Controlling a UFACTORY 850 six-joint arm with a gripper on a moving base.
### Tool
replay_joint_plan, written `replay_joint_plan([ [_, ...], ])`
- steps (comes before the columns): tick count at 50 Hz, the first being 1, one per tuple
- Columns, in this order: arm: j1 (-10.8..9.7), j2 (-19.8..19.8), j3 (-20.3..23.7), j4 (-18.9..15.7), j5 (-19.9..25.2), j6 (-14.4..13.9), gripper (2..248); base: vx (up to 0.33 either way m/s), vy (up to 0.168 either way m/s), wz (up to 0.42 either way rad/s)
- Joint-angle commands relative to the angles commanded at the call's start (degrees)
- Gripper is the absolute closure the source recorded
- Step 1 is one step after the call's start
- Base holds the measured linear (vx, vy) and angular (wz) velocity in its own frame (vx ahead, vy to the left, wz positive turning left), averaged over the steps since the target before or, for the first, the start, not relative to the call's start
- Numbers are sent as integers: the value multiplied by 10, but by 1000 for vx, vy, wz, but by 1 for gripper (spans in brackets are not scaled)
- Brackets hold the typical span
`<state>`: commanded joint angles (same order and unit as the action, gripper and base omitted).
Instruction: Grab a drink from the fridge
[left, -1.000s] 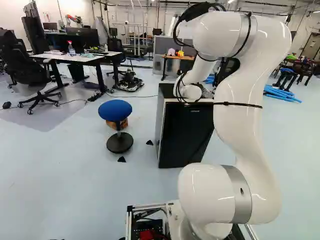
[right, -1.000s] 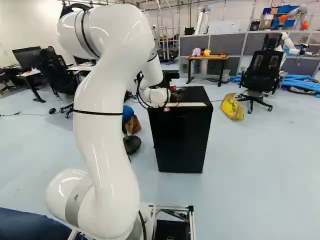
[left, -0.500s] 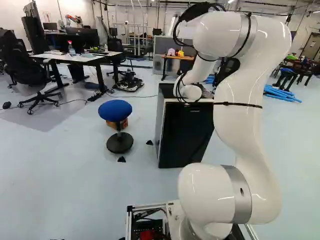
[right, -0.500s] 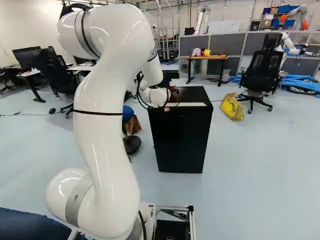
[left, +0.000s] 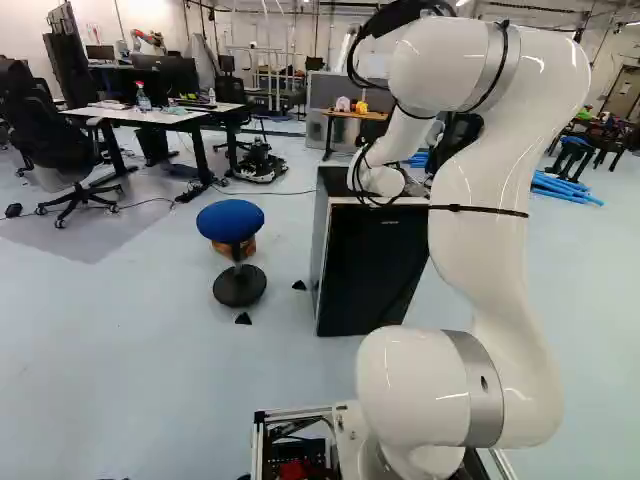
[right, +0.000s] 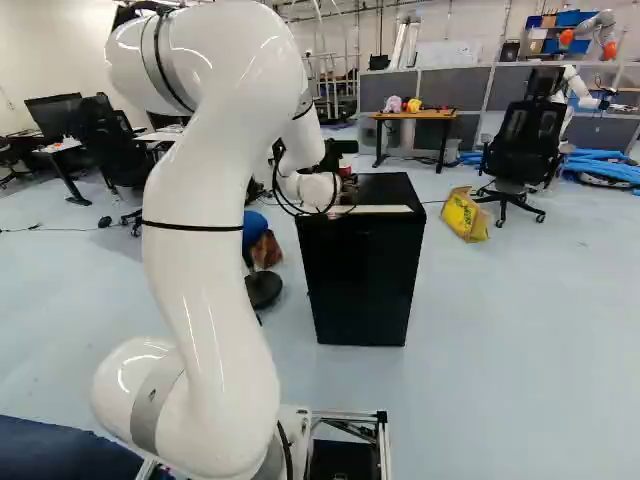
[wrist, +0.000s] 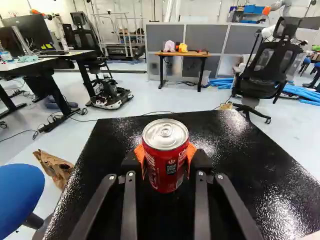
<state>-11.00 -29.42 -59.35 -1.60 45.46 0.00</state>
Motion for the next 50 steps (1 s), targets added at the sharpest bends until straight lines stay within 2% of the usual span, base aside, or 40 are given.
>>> replay_joint_plan([
  [22,0,24,1,0,0,0,151,0,0,0],
  [50,3,35,14,0,1,0,151,0,0,0],
])
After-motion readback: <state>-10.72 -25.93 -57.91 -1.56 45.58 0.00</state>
